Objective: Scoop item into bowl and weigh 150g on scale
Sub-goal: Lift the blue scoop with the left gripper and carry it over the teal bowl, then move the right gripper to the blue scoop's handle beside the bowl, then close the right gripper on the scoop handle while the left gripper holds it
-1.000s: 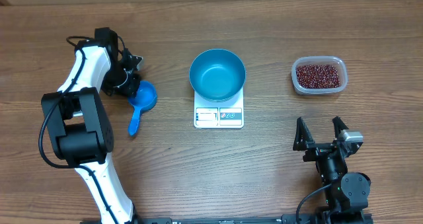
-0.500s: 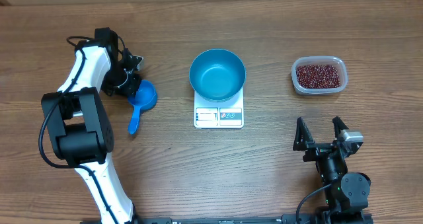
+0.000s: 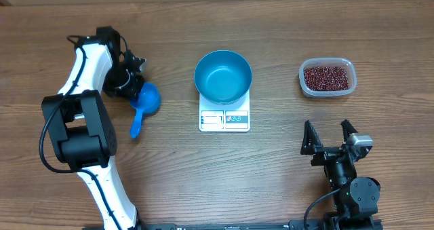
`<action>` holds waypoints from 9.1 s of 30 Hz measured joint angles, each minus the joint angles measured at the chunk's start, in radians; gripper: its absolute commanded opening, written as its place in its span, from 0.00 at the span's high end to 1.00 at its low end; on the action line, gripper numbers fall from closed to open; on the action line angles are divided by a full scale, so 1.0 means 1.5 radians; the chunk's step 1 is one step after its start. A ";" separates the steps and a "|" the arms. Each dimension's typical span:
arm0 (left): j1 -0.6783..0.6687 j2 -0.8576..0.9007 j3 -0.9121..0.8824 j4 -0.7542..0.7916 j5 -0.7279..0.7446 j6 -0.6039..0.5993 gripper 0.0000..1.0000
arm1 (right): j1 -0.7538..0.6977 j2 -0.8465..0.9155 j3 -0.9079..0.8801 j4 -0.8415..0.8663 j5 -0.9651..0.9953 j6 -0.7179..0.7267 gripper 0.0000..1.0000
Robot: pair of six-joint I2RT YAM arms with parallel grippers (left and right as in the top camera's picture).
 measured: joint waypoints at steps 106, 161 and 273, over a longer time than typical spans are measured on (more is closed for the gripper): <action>-0.439 0.003 0.498 -0.343 -0.100 -1.211 0.96 | 0.000 0.112 0.372 -0.333 -0.107 0.056 0.00; -0.443 0.003 0.499 -0.323 0.072 -1.276 0.96 | 0.000 0.741 0.595 -0.115 -0.451 0.457 0.34; -0.508 0.003 0.499 -0.291 0.082 -1.321 0.96 | 0.000 0.742 0.595 -0.130 -0.415 0.472 0.82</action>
